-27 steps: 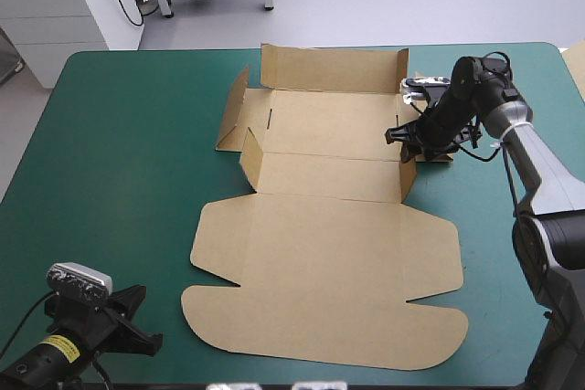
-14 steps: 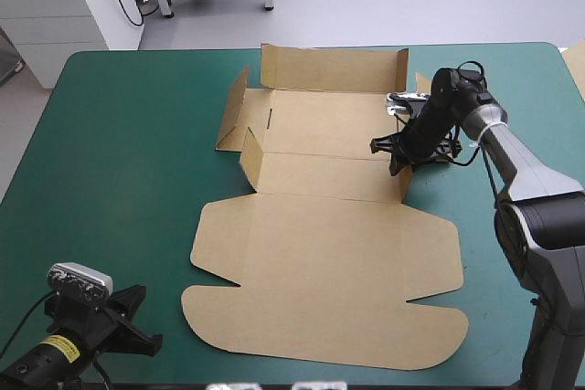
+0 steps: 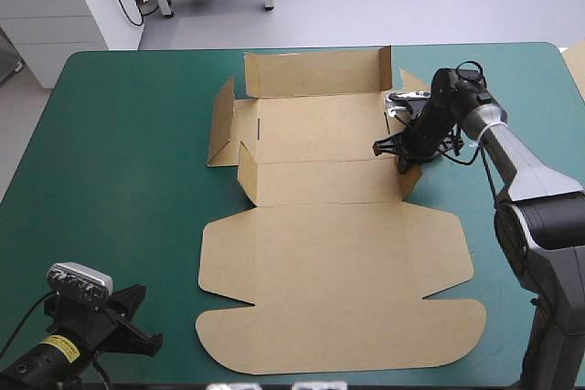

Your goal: Fold the box

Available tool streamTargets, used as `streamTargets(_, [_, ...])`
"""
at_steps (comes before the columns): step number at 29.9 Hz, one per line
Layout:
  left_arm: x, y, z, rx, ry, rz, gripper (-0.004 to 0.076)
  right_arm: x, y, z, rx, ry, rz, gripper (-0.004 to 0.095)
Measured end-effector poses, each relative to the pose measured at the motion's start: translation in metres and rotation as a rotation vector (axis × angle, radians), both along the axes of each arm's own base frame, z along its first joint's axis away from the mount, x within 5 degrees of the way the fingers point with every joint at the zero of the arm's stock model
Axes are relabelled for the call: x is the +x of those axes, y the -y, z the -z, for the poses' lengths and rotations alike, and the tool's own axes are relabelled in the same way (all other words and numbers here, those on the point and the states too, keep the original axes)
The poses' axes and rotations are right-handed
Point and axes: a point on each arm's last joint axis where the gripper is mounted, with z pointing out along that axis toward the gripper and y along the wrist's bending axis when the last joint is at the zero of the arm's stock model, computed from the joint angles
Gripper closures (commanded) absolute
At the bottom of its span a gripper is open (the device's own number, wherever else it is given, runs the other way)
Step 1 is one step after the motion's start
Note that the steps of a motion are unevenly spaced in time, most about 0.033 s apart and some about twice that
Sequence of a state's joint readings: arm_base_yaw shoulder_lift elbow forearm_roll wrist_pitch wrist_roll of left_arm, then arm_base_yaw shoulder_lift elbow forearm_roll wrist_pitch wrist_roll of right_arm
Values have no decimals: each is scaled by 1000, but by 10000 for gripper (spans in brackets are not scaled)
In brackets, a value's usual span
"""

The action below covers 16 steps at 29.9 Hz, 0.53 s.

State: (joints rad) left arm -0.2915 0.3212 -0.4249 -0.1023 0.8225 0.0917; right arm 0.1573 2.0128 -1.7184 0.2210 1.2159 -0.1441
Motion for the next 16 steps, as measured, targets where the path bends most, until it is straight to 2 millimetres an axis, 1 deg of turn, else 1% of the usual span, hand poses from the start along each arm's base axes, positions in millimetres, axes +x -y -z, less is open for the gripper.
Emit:
streamTargets(8, [0,0,0,0,0,0,731,6,1,-4,-56,97,-254,923])
streamTargets(12, [0,0,0,0,0,0,731,13,-8,-15,-81,190,-427,923])
streamTargets(14, [0,0,0,0,1,0,731,17,-15,-23,-92,242,-504,923])
streamTargets(16, [0,0,0,-1,2,0,731,21,-27,-32,-97,306,-576,923])
